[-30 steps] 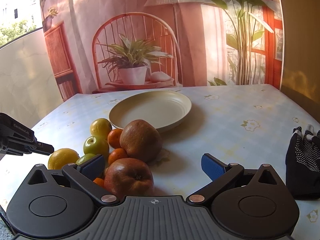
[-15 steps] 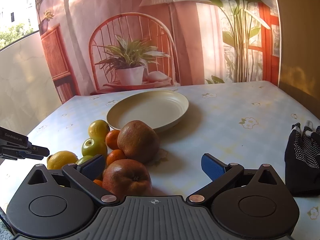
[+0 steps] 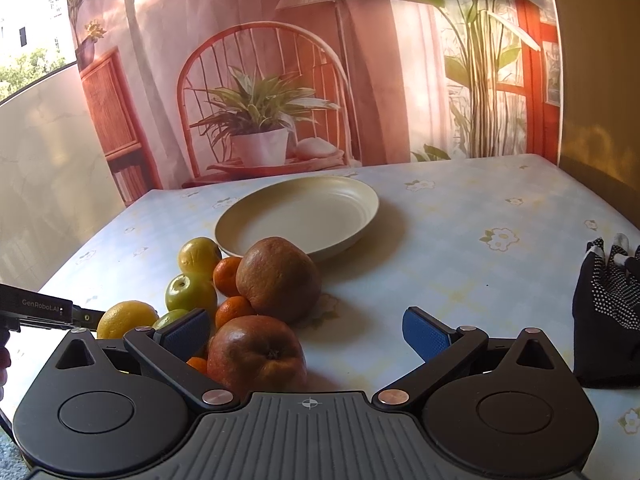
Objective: Organize fruits
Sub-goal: 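Lift the brown fruit with the left tool while the right tool approaches the yellow lemon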
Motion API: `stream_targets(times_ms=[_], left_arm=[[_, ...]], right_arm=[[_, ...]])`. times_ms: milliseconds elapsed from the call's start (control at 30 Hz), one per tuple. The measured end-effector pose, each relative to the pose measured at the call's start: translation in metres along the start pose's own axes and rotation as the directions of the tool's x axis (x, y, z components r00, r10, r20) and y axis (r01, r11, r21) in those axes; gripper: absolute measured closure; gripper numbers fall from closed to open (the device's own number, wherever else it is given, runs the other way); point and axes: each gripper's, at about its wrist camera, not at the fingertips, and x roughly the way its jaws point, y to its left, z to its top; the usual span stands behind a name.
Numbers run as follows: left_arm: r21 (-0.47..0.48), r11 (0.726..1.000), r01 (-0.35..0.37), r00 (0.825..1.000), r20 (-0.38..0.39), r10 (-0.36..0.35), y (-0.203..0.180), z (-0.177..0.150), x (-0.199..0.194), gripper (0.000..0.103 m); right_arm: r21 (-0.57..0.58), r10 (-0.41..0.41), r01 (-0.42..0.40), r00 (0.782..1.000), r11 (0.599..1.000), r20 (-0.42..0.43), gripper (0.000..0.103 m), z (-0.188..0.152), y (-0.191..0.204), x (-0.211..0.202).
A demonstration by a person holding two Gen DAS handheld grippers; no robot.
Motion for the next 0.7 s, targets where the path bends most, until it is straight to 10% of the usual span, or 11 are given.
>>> stream_targets(times_ms=[267,700], left_arm=[[0.127,0.990,-0.062,0.997,0.050,0.056,-0.015,-0.009,-0.002,0.076],[0.082,0.989,-0.123,0.966,0.239,0.101,-0.017,-0.009,-0.045,0.076]], right_arm=[[0.001,0.008,-0.008,1.000,1.000,-0.015,0.003,0.001,0.000,0.001],[-0.091,0.098,-0.106,0.991,0.990,-0.088,0.022,0.044,0.012,0.011]])
